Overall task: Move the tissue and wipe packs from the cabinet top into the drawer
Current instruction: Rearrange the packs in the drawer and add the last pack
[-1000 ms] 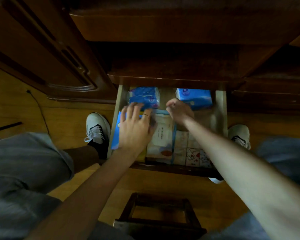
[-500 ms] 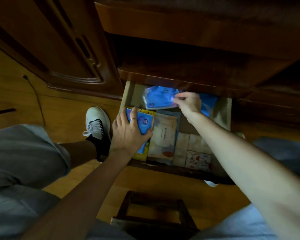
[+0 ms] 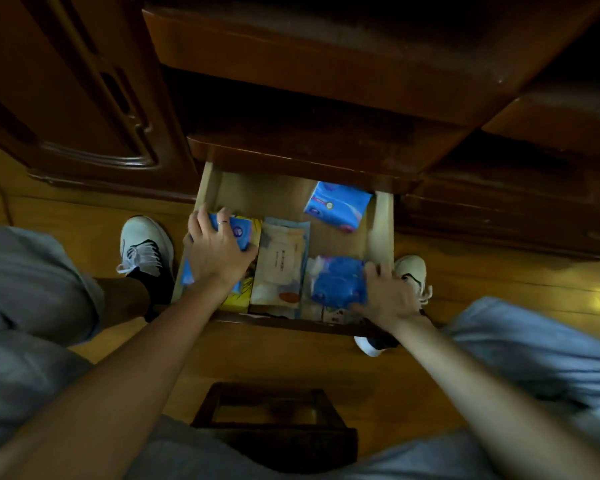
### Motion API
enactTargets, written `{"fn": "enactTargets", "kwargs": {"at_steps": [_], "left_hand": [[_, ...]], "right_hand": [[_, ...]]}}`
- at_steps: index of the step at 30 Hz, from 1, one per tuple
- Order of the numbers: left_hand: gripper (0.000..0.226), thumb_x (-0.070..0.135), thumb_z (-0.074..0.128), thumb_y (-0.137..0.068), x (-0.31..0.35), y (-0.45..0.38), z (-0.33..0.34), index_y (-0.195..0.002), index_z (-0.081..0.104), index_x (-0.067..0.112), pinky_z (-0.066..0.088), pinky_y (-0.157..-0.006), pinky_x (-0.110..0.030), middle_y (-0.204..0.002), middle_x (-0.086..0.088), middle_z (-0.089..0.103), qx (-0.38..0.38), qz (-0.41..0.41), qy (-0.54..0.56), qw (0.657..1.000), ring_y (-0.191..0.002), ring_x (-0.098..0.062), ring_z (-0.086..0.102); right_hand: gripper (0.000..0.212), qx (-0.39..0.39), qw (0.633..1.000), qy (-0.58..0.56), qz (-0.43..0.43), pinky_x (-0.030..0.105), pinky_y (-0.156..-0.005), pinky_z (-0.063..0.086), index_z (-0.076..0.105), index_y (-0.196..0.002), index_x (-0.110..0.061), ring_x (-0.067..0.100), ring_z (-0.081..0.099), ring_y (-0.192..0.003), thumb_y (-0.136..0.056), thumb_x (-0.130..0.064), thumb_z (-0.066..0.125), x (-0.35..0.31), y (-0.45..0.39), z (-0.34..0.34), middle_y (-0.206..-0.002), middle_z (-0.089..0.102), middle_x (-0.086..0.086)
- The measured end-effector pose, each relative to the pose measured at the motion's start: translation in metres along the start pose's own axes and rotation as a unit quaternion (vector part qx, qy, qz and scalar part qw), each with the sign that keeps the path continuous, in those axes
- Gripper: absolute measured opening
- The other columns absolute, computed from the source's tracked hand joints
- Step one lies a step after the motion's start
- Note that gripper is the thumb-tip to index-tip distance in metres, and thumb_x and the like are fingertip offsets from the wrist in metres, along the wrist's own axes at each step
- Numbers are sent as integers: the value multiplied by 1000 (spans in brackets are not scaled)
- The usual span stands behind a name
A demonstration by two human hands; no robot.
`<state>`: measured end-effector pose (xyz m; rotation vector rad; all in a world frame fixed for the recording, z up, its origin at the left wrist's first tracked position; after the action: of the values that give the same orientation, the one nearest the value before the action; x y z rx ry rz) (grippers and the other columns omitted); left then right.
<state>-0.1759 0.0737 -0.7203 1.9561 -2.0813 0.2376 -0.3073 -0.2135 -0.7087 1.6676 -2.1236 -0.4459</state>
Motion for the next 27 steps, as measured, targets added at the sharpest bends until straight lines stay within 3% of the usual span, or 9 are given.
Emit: {"fn": "enactTargets", "kwargs": {"at_steps": [2,4,6,10,14,19,22,24,27], "left_hand": [[81,56,72,-67,-1,1,-1,-133,46,18,43,-92,-53,-144,-19,39,-6,0,-4,1000,-131,-40,36],[81,56,73,-67,-3,2,-2,-134,46,19,44,-91,-52,-142,-17,40,-1,4,-3,1000,-129,-38,37],[82,56,74,-68,-5,3,-1,-135,46,19,43,-91,-51,-141,-17,40,4,12,-2,1000,-129,-38,37],[81,58,69,-72,-6,3,1,-139,43,19,41,-96,-52,-145,-17,38,-3,19,-19,1000,-133,-38,34],[79,57,67,-73,-5,4,3,-139,41,22,40,-98,-52,-146,-16,38,3,18,-19,1000,-135,-36,33],[84,59,68,-73,-7,5,1,-141,40,19,43,-99,-52,-150,-18,33,8,21,-1,1000,-136,-37,33],[107,67,74,-67,-15,10,-2,-150,29,16,43,-100,-49,-159,-20,21,19,-3,44,999,-139,-40,32],[124,76,74,-60,-23,12,-4,-154,19,18,43,-100,-49,-158,-19,23,11,-36,62,997,-138,-40,36],[133,79,73,-56,-26,15,-8,-155,14,14,44,-99,-48,-146,-17,40,-7,-36,46,998,-130,-36,43]], "right_hand": [[69,58,996,27,-57,38,-84,50,43,-132,-20,28,52,-122,-83,-61,70,-7,-12,0,-135,45,6],[81,21,994,7,-109,46,-109,38,36,-148,-23,28,36,-141,-84,-60,70,-14,-28,0,-153,37,5],[97,-43,993,-26,-107,50,-117,29,21,-159,-22,28,24,-150,-84,-56,72,-20,-43,4,-163,27,4],[91,-102,985,4,-136,48,-113,35,28,-155,-21,30,38,-142,-84,-49,76,-23,-52,20,-155,41,7],[94,-131,978,-5,-165,48,-106,43,26,-155,-22,31,40,-138,-82,-52,76,-27,-47,26,-152,42,8],[89,-41,982,-34,-179,50,-106,37,33,-147,-32,26,37,-134,-72,-65,69,-32,-41,25,-145,40,2],[75,-5,978,-57,-200,48,-98,40,40,-130,-36,24,39,-124,-66,-71,59,-35,-40,23,-131,38,-1],[62,-52,976,-74,-199,45,-95,47,43,-124,-32,25,46,-122,-74,-62,66,-38,-42,25,-130,40,1],[62,-153,970,-49,-184,46,-98,48,43,-138,-23,29,46,-130,-88,-47,71,-43,-43,37,-144,39,7]]}}
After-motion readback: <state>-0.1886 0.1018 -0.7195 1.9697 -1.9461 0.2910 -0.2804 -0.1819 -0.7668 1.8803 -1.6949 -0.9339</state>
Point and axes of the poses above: each hand's wrist, its own y-axis away from the middle knuckle, its own z-axis out of the palm, x = y × z, the point moved 1 cm from there along -y, towards the middle knuckle
